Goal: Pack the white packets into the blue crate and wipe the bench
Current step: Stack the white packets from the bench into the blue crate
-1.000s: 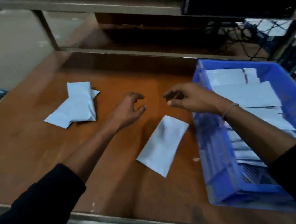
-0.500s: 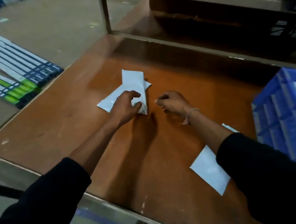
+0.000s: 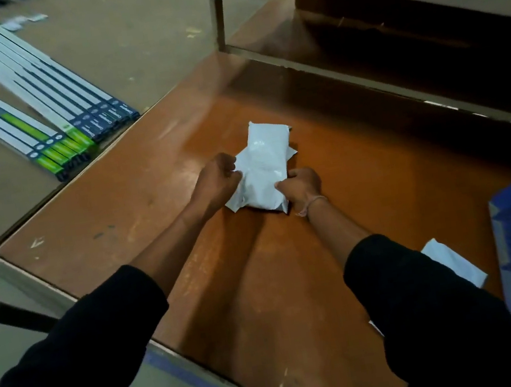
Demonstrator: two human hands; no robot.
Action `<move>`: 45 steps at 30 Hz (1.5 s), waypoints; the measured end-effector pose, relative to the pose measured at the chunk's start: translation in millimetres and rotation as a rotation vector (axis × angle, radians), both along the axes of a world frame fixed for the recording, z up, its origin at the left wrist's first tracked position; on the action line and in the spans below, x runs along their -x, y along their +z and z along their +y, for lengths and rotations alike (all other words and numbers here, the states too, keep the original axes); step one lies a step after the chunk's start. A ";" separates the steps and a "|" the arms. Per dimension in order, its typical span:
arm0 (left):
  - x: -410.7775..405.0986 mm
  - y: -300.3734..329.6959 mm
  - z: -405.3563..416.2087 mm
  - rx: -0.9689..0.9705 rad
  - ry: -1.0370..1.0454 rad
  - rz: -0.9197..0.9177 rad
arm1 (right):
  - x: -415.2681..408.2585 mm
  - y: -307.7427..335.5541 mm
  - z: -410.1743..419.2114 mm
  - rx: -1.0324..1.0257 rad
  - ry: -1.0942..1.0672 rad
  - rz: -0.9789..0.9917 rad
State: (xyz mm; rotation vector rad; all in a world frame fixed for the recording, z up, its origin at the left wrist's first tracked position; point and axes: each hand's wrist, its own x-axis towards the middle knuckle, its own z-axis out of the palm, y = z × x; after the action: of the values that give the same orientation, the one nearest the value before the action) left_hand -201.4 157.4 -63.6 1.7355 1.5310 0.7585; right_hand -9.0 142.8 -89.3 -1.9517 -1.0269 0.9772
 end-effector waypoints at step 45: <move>-34.3 18.2 -30.5 0.263 -0.037 -0.471 | -103.2 122.9 -47.1 -0.133 0.068 0.186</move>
State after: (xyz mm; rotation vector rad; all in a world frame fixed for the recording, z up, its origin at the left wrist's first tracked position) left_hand -167.0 126.8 -45.5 1.2765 1.2097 0.8335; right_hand 94.2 95.7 33.6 -1.6938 -1.0305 1.0777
